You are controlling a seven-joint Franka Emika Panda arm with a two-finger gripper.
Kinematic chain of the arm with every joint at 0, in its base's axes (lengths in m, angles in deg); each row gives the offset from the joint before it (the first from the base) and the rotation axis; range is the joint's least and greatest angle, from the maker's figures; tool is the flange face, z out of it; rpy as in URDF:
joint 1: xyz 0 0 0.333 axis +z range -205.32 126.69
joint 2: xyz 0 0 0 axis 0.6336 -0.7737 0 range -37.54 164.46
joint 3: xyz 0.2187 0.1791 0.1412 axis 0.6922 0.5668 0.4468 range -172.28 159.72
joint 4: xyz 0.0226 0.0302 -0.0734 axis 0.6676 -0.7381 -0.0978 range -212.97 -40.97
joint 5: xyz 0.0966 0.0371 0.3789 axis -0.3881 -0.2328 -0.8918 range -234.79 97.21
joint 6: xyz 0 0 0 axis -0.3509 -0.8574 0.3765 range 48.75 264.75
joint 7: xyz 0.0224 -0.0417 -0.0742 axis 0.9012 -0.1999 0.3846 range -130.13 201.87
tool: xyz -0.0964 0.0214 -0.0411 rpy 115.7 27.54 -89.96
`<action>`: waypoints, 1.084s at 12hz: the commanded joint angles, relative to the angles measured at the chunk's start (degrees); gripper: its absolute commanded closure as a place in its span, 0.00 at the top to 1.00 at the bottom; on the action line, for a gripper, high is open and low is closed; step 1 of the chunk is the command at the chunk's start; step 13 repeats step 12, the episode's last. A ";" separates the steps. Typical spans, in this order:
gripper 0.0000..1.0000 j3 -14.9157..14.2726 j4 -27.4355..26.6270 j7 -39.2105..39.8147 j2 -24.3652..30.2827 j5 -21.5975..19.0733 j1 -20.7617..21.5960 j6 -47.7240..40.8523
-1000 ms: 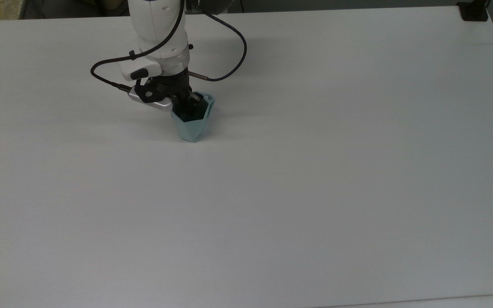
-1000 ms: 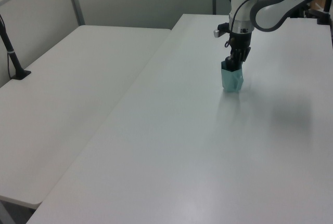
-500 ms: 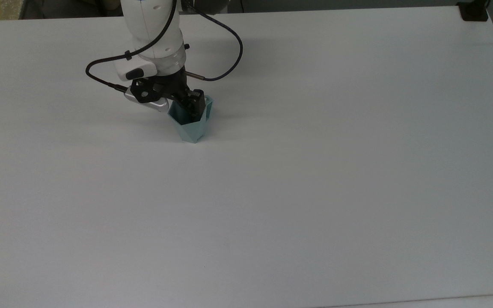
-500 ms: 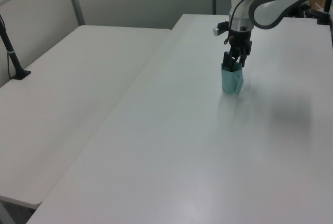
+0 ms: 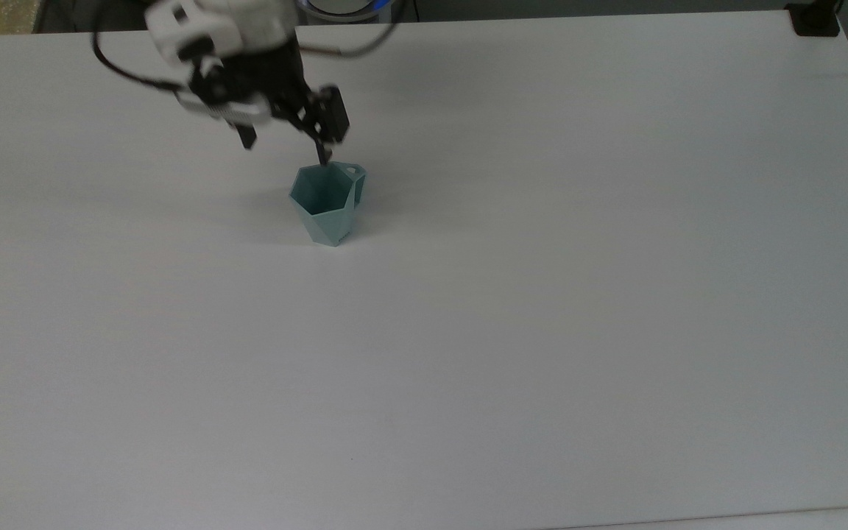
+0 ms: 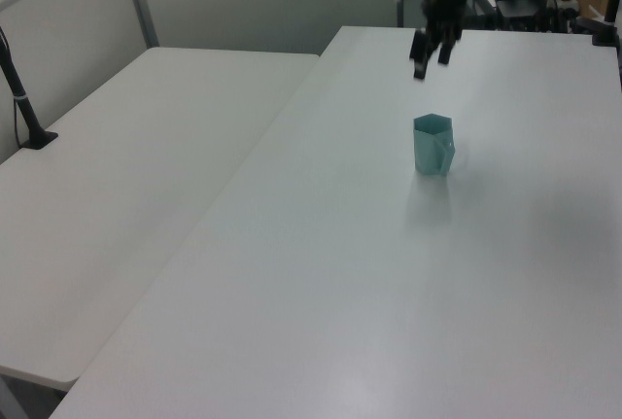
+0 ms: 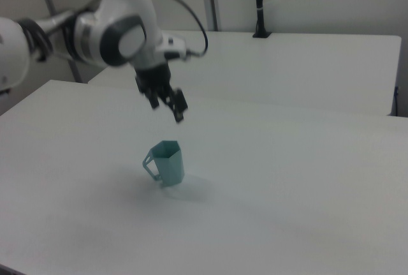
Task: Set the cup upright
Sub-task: 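Raise the open gripper up away from the upright cup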
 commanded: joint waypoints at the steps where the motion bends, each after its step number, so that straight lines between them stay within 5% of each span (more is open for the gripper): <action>1: 1.00 0.03 4.00 13.21 6.76 -2.18 -4.09 -12.64; 4: 1.00 0.03 10.58 23.13 7.04 -0.95 -8.05 -24.38; 13: 1.00 1.17 11.48 18.14 6.96 -0.51 -6.30 -24.49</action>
